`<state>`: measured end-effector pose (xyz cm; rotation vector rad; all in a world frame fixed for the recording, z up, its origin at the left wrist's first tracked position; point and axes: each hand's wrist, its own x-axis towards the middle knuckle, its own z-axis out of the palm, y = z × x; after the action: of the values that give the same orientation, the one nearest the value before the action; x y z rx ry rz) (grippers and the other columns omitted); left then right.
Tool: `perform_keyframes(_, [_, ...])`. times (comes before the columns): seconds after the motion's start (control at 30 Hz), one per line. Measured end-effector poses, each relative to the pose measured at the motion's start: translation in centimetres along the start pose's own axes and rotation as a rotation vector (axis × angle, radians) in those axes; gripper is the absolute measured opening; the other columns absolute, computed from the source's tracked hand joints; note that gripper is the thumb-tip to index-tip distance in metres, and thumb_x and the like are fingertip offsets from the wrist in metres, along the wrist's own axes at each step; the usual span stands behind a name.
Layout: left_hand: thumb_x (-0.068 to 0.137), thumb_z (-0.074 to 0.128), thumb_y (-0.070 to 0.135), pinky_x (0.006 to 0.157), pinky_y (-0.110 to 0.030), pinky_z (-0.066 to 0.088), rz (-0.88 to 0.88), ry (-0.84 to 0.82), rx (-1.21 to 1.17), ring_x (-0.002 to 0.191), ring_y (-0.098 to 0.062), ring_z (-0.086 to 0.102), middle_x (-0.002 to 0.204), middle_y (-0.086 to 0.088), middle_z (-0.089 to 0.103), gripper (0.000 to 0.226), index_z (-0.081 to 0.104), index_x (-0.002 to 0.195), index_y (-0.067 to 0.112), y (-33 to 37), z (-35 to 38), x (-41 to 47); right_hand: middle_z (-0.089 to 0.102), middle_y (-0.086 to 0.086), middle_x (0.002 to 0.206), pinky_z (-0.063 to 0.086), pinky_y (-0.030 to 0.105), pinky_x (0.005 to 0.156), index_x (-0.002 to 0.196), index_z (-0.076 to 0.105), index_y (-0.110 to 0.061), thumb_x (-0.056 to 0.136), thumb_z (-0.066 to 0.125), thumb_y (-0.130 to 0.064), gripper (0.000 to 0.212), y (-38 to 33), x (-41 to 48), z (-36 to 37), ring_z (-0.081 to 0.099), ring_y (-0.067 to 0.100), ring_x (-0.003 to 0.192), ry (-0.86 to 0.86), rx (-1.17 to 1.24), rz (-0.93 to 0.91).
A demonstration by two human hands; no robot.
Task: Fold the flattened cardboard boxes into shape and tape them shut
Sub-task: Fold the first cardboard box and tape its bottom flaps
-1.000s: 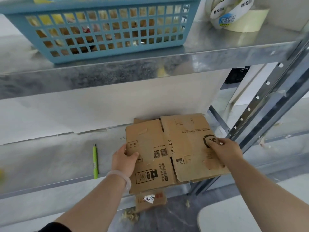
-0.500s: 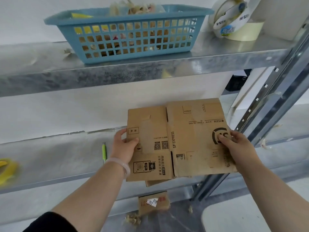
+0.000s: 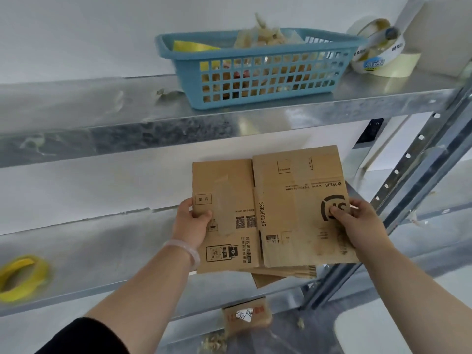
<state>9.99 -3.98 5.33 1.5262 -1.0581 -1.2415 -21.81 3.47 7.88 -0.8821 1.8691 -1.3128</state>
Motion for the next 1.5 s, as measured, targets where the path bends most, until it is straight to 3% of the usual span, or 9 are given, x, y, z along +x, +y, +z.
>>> perform_keyframes(0.13, [0.092,0.056,0.010,0.082,-0.036,0.052,0.096,0.059,0.012,0.095,-0.017,0.064,0.104,0.003,0.066,0.033,0.048,0.118,0.028,0.5,-5.1,0.1,0.071,-0.004,0.104,0.057,0.049,0.084,0.119,0.053,-0.027,0.091,0.068,-0.028,0.031,-0.8,-2.3,4.2,0.070,0.022,0.091,-0.049,0.008,-0.008])
perform_keyframes(0.5, [0.092,0.056,0.010,0.077,-0.024,0.044,0.274,0.290,0.132,0.101,-0.019,0.059,0.103,0.010,0.064,0.026,0.058,0.109,0.030,-0.7,-23.5,0.3,0.069,-0.011,0.105,0.055,0.024,0.075,0.113,0.054,-0.028,0.088,0.064,-0.002,0.038,-3.1,-9.8,19.8,0.065,0.007,0.101,-0.466,-0.077,-0.138])
perform_keyframes(0.63, [0.096,0.056,0.019,0.104,-0.037,0.040,0.221,0.202,0.136,0.118,-0.012,0.049,0.124,0.010,0.054,0.062,0.028,0.147,0.041,-1.6,-27.8,0.2,0.066,-0.011,0.109,0.055,0.021,0.077,0.115,0.052,-0.033,0.086,0.071,-0.008,0.043,-3.7,-12.2,25.0,0.062,0.000,0.100,-0.539,-0.100,-0.212])
perform_keyframes(0.8, [0.099,0.051,0.031,0.108,-0.045,0.039,0.249,-0.006,0.002,0.127,-0.010,0.050,0.135,0.016,0.054,0.048,0.039,0.136,0.058,-2.4,-31.8,0.8,0.062,-0.023,0.105,0.056,0.027,0.089,0.115,0.048,-0.045,0.085,0.074,-0.014,0.051,-3.8,-14.8,30.2,0.059,-0.004,0.102,-0.588,-0.180,-0.337])
perform_keyframes(1.0, [0.089,0.049,0.046,0.116,-0.031,0.027,0.307,-0.122,0.090,0.134,0.001,0.034,0.147,0.018,0.039,0.052,0.042,0.141,0.042,-1.8,-32.9,1.0,0.051,-0.021,0.130,0.049,0.026,0.101,0.146,0.029,-0.046,0.082,0.078,-0.022,0.085,-2.7,-16.5,33.9,0.049,0.001,0.123,-0.579,-0.221,-0.439])
perform_keyframes(1.13, [0.090,0.058,0.048,0.095,0.000,0.023,0.371,-0.081,0.419,0.124,0.004,0.031,0.145,0.012,0.033,0.039,0.045,0.127,0.052,-1.8,-33.4,3.0,0.034,-0.026,0.146,0.035,0.011,0.105,0.144,0.032,-0.050,0.072,0.080,-0.047,0.087,-2.9,-17.1,34.1,0.036,-0.007,0.132,-0.513,-0.295,-0.651])
perform_keyframes(1.27, [0.082,0.068,0.052,0.110,-0.026,0.031,0.391,-0.041,0.579,0.125,-0.003,0.034,0.141,0.011,0.033,0.034,0.058,0.114,0.051,-1.6,-34.4,4.2,0.030,-0.030,0.150,0.035,0.024,0.111,0.134,0.047,-0.053,0.071,0.058,-0.078,0.068,-3.2,-17.3,34.4,0.033,-0.003,0.138,-0.494,-0.355,-0.735])
perform_keyframes(1.4, [0.066,0.064,0.072,0.102,-0.032,0.043,0.347,-0.045,0.623,0.115,-0.017,0.051,0.139,0.001,0.037,0.049,0.065,0.106,0.042,-1.0,-34.7,4.5,0.040,-0.031,0.140,0.040,0.034,0.110,0.113,0.061,-0.047,0.077,0.044,-0.083,0.054,-3.8,-17.5,34.9,0.038,0.000,0.132,-0.496,-0.421,-0.740])
perform_keyframes(1.5, [0.084,0.072,0.014,0.065,-0.031,0.058,0.258,-0.146,0.224,0.078,-0.022,0.072,0.108,-0.015,0.065,0.033,0.061,0.113,0.023,-0.9,-35.1,4.3,0.053,-0.031,0.121,0.047,0.031,0.100,0.105,0.061,-0.049,0.081,0.052,-0.069,0.033,-4.9,-17.6,35.5,0.049,0.003,0.118,-0.476,-0.390,-0.719])
